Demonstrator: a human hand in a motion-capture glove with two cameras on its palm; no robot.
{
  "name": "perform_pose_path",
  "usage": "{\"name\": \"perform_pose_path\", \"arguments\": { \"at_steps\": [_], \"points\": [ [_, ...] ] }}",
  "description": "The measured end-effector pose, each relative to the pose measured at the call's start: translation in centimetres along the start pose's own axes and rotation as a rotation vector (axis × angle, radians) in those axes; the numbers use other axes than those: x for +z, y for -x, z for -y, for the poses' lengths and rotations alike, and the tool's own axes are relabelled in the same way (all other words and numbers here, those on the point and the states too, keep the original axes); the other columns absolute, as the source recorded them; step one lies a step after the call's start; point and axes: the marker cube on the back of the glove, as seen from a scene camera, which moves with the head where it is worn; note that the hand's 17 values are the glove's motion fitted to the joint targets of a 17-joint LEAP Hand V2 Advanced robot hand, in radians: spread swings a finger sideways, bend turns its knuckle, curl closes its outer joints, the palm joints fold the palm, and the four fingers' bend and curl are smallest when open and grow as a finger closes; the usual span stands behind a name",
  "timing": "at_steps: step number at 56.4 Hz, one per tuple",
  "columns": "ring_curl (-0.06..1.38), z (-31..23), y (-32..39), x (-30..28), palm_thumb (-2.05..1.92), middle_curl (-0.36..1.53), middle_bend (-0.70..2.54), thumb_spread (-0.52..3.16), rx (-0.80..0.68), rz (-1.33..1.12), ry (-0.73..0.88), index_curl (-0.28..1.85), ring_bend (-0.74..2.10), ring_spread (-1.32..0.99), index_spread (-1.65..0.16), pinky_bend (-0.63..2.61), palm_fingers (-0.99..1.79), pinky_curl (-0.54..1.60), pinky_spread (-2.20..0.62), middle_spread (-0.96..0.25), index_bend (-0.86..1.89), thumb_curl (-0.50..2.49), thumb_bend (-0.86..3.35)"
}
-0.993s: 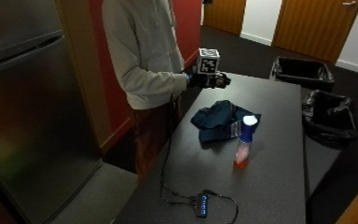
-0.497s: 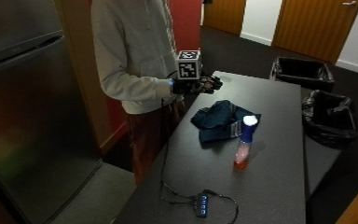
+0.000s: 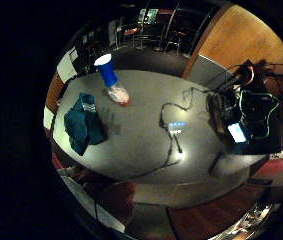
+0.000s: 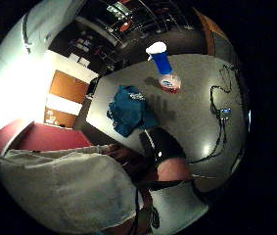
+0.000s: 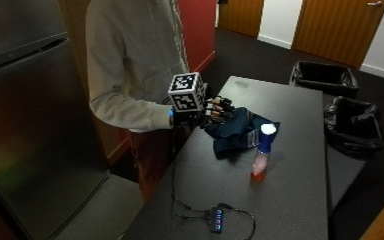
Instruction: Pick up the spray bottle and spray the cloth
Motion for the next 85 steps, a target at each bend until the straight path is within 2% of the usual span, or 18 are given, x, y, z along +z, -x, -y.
{"name": "perform_pose_path", "arguments": {
  "at_steps": [22, 43, 49, 60, 78, 80, 83, 85],
  "points": [
    [0.23, 3.1, -5.7, 1.6, 0.69, 0.33, 0.20, 0.95, 0.055, 0.230, -0.036, 0.28, 0.21, 0.01, -0.32, 0.27, 0.19, 0.34, 0.20, -0.05, 0.15, 0.37, -0.03],
    [0.26, 6.3, -7.7, 3.9, 0.68, 0.34, 0.20, 0.95, 0.105, 0.410, -0.092, 0.26, 0.24, 0.00, -0.32, 0.30, 0.17, 0.35, 0.20, -0.05, 0.12, 0.37, -0.03],
    [0.29, 7.1, -7.6, 4.9, 0.64, 0.34, 0.19, 0.93, 0.125, 0.505, -0.095, 0.22, 0.30, 0.00, -0.33, 0.37, 0.10, 0.37, 0.20, -0.04, 0.05, 0.35, -0.04],
    [0.29, 8.1, -6.7, 7.2, 0.54, 0.32, 0.18, 0.89, 0.141, 0.666, -0.031, 0.16, 0.33, 0.02, -0.36, 0.48, -0.05, 0.39, 0.20, -0.03, 0.08, 0.33, -0.05],
    [0.28, 10.0, -6.1, 10.6, 0.47, 0.29, 0.15, 0.84, 0.162, 0.780, 0.087, 0.10, 0.30, 0.06, -0.44, 0.54, -0.18, 0.38, 0.23, -0.02, 0.06, 0.32, -0.04],
    [0.28, 9.7, -6.3, 11.1, 0.46, 0.28, 0.15, 0.84, 0.147, 0.751, 0.126, 0.09, 0.29, 0.08, -0.45, 0.55, -0.19, 0.38, 0.24, -0.02, 0.06, 0.32, -0.04],
    [0.28, 8.0, -8.4, 12.6, 0.43, 0.27, 0.15, 0.83, 0.080, 0.559, 0.268, 0.08, 0.30, 0.09, -0.46, 0.55, -0.20, 0.38, 0.25, -0.01, 0.05, 0.31, -0.05],
    [0.28, 7.8, -8.9, 13.1, 0.41, 0.27, 0.15, 0.82, 0.064, 0.507, 0.298, 0.07, 0.30, 0.09, -0.47, 0.55, -0.20, 0.38, 0.25, -0.01, 0.06, 0.31, -0.05]
  ]
}}
